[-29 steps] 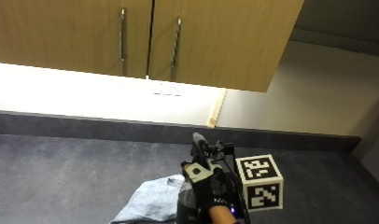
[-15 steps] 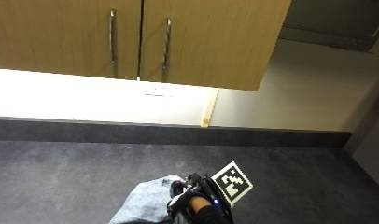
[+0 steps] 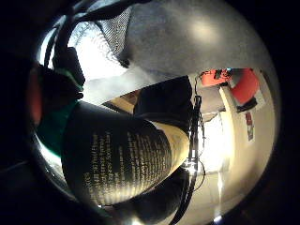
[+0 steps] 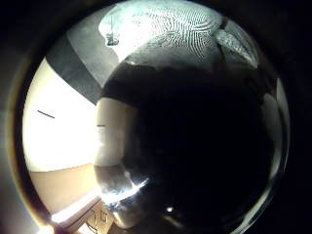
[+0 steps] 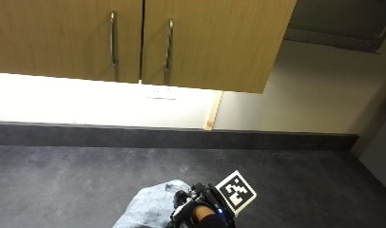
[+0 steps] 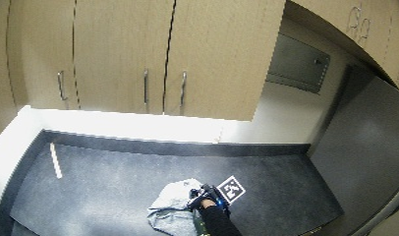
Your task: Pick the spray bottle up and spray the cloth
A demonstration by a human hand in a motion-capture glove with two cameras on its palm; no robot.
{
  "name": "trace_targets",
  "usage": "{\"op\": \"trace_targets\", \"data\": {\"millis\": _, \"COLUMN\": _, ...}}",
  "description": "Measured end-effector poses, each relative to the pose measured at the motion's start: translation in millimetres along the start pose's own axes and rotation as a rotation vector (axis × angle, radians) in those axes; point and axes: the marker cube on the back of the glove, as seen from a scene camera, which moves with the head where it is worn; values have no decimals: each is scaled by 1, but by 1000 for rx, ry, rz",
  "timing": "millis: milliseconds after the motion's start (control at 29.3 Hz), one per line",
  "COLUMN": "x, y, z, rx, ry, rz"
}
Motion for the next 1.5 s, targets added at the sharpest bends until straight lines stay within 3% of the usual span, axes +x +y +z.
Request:
{"op": "trace_targets", "data": {"millis": 204, "x": -16, "y": 20, "z": 2, "rx": 60, "ry": -35, "rz": -221}}
{"op": "trace_targets", "data": {"millis": 613, "x": -34, "y": 94, "z": -16, "rx": 613, "ry": -242, "rz": -948}}
{"op": "trace_targets", "data": {"millis": 784, "x": -28, "y": 120, "z": -17, "rx": 722, "ry": -408, "rz": -1194}}
{"op": "trace_targets", "data": {"millis": 954, "x": -26, "y": 121, "z": -27, "rx": 787, "ry": -448, "rz": -1221}}
{"op": "trace_targets", "data": {"millis": 1499, "x": -46, "y": 125, "z": -18, "rx": 789, "ry": -438, "rz": -1251}}
